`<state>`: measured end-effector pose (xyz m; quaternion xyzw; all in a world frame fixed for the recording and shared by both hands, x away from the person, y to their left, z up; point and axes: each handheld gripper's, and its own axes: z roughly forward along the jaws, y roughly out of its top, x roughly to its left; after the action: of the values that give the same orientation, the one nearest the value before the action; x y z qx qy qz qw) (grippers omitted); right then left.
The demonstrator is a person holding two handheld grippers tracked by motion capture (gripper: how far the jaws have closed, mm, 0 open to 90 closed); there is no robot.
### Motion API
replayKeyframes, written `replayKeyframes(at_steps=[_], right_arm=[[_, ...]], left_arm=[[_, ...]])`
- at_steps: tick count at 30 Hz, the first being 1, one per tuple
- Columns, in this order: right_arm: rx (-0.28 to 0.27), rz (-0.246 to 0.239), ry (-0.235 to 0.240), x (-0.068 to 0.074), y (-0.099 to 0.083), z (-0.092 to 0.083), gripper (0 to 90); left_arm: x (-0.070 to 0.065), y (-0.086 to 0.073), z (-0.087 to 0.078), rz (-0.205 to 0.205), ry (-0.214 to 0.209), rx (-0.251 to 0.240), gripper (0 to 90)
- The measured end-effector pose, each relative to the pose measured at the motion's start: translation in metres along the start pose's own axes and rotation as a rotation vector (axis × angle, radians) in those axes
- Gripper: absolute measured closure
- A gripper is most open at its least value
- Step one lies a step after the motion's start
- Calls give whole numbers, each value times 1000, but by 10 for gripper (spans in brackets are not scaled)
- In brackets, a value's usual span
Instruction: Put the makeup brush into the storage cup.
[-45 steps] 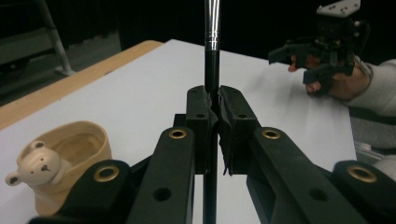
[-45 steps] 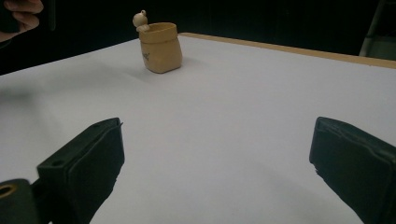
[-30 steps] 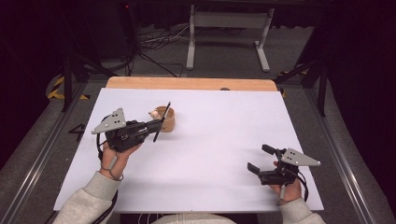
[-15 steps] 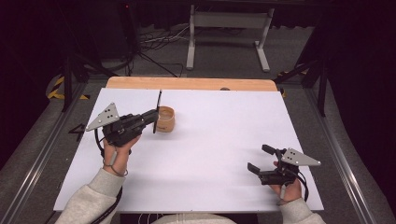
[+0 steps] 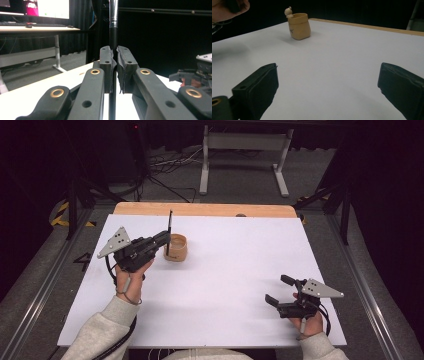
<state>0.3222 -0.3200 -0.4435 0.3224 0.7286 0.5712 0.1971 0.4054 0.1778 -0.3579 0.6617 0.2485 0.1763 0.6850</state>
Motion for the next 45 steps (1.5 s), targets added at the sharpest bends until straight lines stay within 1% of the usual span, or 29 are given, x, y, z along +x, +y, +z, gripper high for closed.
replayKeyframes(at_steps=[2, 9, 10, 11, 15, 18, 19, 20, 23, 28, 32, 37, 40, 45], right_arm=[[-1, 0, 0, 0, 0, 0, 35], [-1, 3, -1, 0, 0, 0, 35], [0, 4, -1, 0, 0, 0, 35], [-1, 5, 0, 0, 0, 0, 35], [-3, 5, -2, 0, 0, 0, 35], [-6, 4, -3, 0, 0, -1, 35], [-5, 4, -2, -1, 0, -1, 35], [-6, 4, -2, -1, 0, -1, 35], [-4, 10, -4, -1, 0, -1, 35], [-4, 10, -5, -1, 0, -1, 35], [-4, 10, -5, -1, 0, -1, 35], [-2, 8, -2, -1, 0, -1, 35], [-4, 9, -3, -2, -1, -1, 35], [-6, 7, -1, -2, -1, -2, 35]], left_arm=[[1, 2, 2, 3, 8, 1, 833], [0, 7, 9, 46, 45, -1, 833], [0, 7, 11, 41, 53, 0, 833], [1, 8, 13, 47, 57, 4, 833], [4, 10, 18, 37, 72, 14, 833], [7, 10, 21, 33, 92, 21, 833], [7, 10, 21, 33, 92, 21, 833], [9, 10, 23, 27, 104, 30, 833], [12, 11, 26, 20, 116, 37, 833], [16, 13, 32, 28, 132, 42, 832], [20, 13, 36, 6, 136, 38, 833], [23, 13, 43, 1, 147, 40, 833], [25, 11, 46, -32, 151, 20, 832], [27, 8, 51, -32, 175, 35, 832]])
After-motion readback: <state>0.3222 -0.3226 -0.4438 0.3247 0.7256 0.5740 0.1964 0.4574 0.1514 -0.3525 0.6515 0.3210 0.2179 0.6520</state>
